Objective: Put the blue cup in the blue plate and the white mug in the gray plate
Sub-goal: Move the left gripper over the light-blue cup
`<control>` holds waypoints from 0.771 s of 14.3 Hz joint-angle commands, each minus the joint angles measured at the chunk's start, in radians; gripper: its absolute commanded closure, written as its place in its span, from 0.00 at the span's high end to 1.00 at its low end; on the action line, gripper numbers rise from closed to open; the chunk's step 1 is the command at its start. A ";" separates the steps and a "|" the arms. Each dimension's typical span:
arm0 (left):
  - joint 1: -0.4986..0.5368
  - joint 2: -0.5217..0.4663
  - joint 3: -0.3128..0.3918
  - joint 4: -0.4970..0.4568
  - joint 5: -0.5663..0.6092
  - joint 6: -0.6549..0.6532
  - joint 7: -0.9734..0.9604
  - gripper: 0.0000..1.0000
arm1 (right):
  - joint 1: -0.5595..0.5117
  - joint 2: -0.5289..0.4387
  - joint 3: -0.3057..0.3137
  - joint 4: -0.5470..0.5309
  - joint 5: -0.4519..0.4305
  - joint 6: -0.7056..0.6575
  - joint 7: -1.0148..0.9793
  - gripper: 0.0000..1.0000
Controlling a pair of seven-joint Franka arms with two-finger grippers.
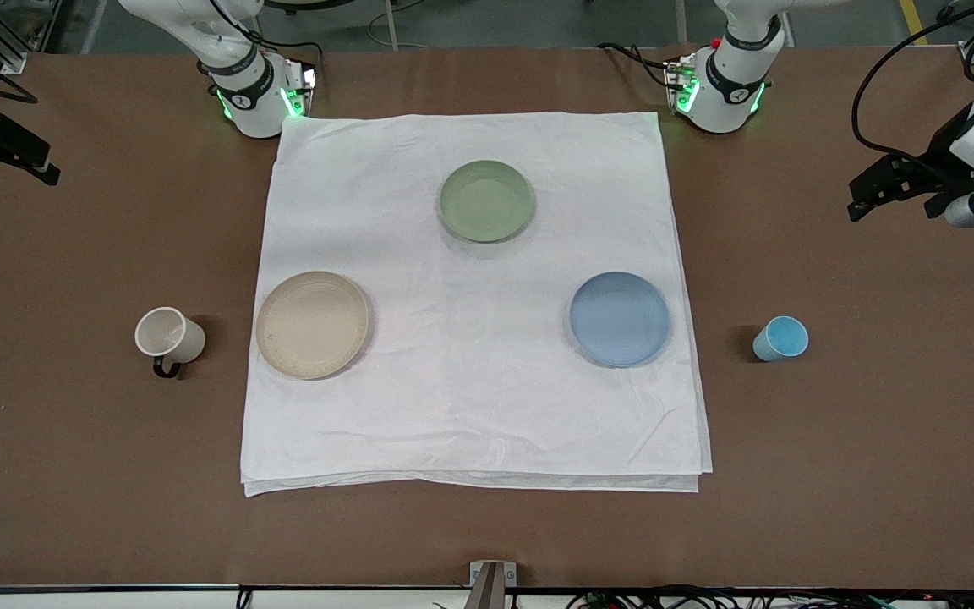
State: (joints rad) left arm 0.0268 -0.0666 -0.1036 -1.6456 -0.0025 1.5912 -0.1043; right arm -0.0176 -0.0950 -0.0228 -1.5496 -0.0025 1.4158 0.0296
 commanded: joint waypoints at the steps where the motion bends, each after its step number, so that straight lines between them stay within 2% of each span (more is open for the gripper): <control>1: 0.002 0.010 0.001 0.021 -0.008 -0.008 0.014 1.00 | -0.008 -0.020 -0.003 -0.027 0.010 0.014 -0.008 1.00; 5: 0.012 0.053 0.010 0.032 0.002 -0.007 0.020 1.00 | -0.022 -0.017 -0.003 -0.029 0.010 0.011 -0.008 1.00; 7: 0.056 0.103 0.009 0.029 0.002 0.016 0.020 1.00 | -0.021 -0.017 -0.003 -0.029 0.010 0.008 -0.008 1.00; 11: 0.131 0.220 0.010 -0.043 0.007 0.166 0.017 1.00 | -0.022 -0.017 -0.003 -0.027 0.010 0.005 -0.008 1.00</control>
State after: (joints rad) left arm 0.1352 0.1020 -0.0923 -1.6639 -0.0017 1.6939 -0.0990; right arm -0.0268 -0.0949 -0.0318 -1.5584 -0.0025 1.4168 0.0296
